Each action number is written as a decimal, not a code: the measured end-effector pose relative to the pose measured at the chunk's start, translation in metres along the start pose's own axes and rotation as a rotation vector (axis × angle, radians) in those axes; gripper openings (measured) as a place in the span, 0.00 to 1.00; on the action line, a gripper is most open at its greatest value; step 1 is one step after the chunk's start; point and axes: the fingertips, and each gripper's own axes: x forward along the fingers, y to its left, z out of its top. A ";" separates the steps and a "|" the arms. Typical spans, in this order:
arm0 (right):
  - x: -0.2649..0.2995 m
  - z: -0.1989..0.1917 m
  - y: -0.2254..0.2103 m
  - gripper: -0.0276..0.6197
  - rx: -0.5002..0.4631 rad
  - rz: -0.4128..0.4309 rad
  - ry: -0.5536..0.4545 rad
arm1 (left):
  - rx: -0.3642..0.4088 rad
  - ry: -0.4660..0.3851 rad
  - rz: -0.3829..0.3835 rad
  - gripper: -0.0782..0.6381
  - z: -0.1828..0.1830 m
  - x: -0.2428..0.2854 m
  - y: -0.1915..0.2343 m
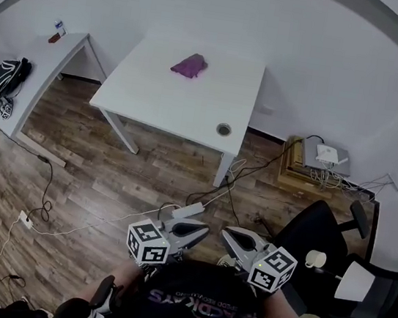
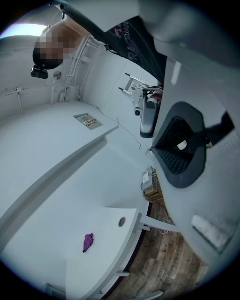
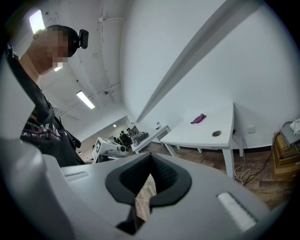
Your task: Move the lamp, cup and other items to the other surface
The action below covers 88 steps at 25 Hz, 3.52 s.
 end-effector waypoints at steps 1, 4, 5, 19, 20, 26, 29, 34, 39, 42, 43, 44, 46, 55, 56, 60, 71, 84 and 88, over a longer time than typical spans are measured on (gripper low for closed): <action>-0.001 0.000 -0.001 0.05 0.004 -0.002 -0.002 | 0.000 0.002 -0.002 0.11 0.000 0.001 0.000; -0.003 -0.001 -0.003 0.05 0.010 -0.003 0.000 | -0.004 0.011 -0.004 0.11 -0.003 0.004 -0.002; -0.004 -0.002 -0.003 0.05 0.010 -0.002 0.003 | -0.006 0.014 -0.004 0.11 -0.004 0.004 -0.003; -0.005 -0.001 -0.006 0.05 0.011 0.002 0.008 | -0.011 0.023 -0.007 0.11 -0.004 0.009 -0.003; -0.005 -0.001 -0.007 0.05 0.010 0.003 0.009 | -0.011 0.022 -0.006 0.11 -0.004 0.010 -0.003; -0.005 -0.001 -0.006 0.05 0.009 0.009 0.011 | -0.014 0.022 0.000 0.11 -0.005 0.010 -0.003; -0.004 -0.003 -0.009 0.05 0.011 0.008 0.015 | -0.016 0.026 0.001 0.11 -0.006 0.010 -0.001; -0.002 -0.003 -0.011 0.05 0.016 0.011 0.017 | -0.019 0.032 0.002 0.11 -0.006 0.012 0.000; -0.001 -0.003 -0.013 0.05 0.022 0.016 0.015 | -0.018 0.039 0.006 0.11 -0.008 0.013 0.001; 0.000 -0.004 -0.013 0.05 0.021 0.021 0.018 | -0.015 0.043 0.010 0.10 -0.009 0.013 0.002; 0.001 -0.004 -0.012 0.05 0.021 0.022 0.018 | -0.016 0.044 0.010 0.10 -0.009 0.013 0.002; 0.001 -0.004 -0.012 0.05 0.020 0.023 0.019 | -0.018 0.041 0.011 0.11 -0.009 0.012 0.002; 0.002 -0.004 -0.010 0.05 0.018 0.024 0.019 | -0.023 0.031 0.015 0.11 -0.008 0.011 0.003; 0.005 -0.005 -0.010 0.05 0.010 0.021 0.029 | -0.050 -0.004 0.022 0.11 -0.003 0.004 0.007; 0.005 -0.006 -0.010 0.05 0.010 0.018 0.028 | -0.049 -0.004 0.022 0.11 -0.004 0.003 0.007; 0.002 0.001 -0.010 0.05 0.028 -0.005 -0.003 | -0.054 -0.012 0.046 0.11 -0.003 -0.003 0.009; -0.046 0.018 -0.057 0.05 0.128 -0.101 -0.108 | -0.105 -0.018 0.132 0.11 -0.015 0.015 0.010; -0.079 0.007 -0.083 0.05 0.131 0.010 -0.027 | -0.144 -0.085 0.268 0.11 -0.041 0.038 -0.019; -0.075 0.011 -0.086 0.05 0.126 0.009 -0.028 | -0.163 -0.097 0.290 0.11 -0.044 0.029 -0.017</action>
